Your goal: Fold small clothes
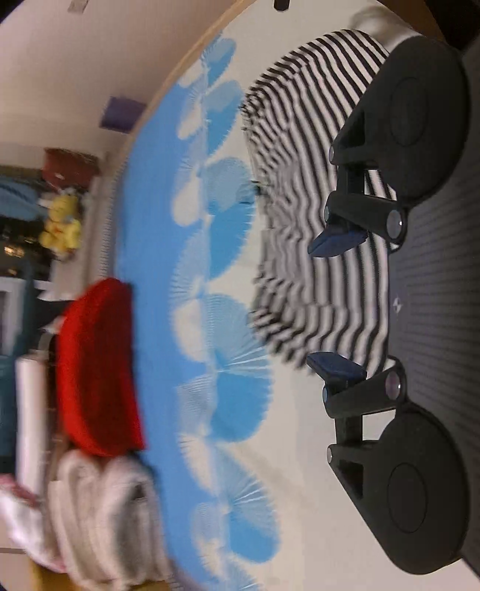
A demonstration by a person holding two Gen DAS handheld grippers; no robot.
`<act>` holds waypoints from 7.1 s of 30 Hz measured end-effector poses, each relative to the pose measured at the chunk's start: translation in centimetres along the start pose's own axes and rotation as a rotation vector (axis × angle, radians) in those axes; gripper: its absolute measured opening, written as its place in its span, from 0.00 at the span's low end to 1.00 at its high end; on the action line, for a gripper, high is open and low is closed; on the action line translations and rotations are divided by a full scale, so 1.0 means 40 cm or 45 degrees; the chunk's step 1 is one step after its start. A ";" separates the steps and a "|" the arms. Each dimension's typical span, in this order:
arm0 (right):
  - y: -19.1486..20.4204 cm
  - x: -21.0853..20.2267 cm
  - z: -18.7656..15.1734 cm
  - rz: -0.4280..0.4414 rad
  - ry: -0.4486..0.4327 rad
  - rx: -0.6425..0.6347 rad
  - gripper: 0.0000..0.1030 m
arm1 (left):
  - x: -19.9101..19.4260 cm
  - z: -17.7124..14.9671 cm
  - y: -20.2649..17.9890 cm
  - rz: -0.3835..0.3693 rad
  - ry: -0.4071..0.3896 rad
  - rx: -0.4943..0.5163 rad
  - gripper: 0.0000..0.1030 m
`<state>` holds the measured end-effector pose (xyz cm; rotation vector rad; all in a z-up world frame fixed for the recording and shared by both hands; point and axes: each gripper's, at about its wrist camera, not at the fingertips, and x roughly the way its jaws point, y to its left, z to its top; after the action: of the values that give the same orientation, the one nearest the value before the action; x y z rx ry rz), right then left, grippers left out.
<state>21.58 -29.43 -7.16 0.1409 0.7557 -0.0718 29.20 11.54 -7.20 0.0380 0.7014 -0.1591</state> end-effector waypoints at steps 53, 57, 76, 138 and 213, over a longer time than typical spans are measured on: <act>1.036 0.059 -0.344 0.692 0.156 -1.052 0.47 | -0.383 -0.107 0.652 0.428 0.009 -0.776 0.60; 1.082 0.077 -0.381 0.614 0.123 -1.193 0.47 | -0.390 -0.105 0.657 0.429 0.002 -0.779 0.60; 1.016 -0.079 -0.209 0.811 0.017 -0.734 0.02 | -0.342 -0.019 0.545 0.357 -0.009 -0.675 0.60; -0.217 0.286 0.091 0.452 0.328 0.679 0.19 | 0.305 -0.061 -0.398 -0.416 0.811 -0.064 0.77; 0.140 0.483 0.145 0.396 0.282 0.481 0.19 | 0.429 0.085 -0.083 -0.308 0.667 -0.125 0.65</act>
<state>40.19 -25.06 -15.70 0.6323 0.9276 0.0997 43.76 5.69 -15.62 -0.1040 1.2361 -0.3534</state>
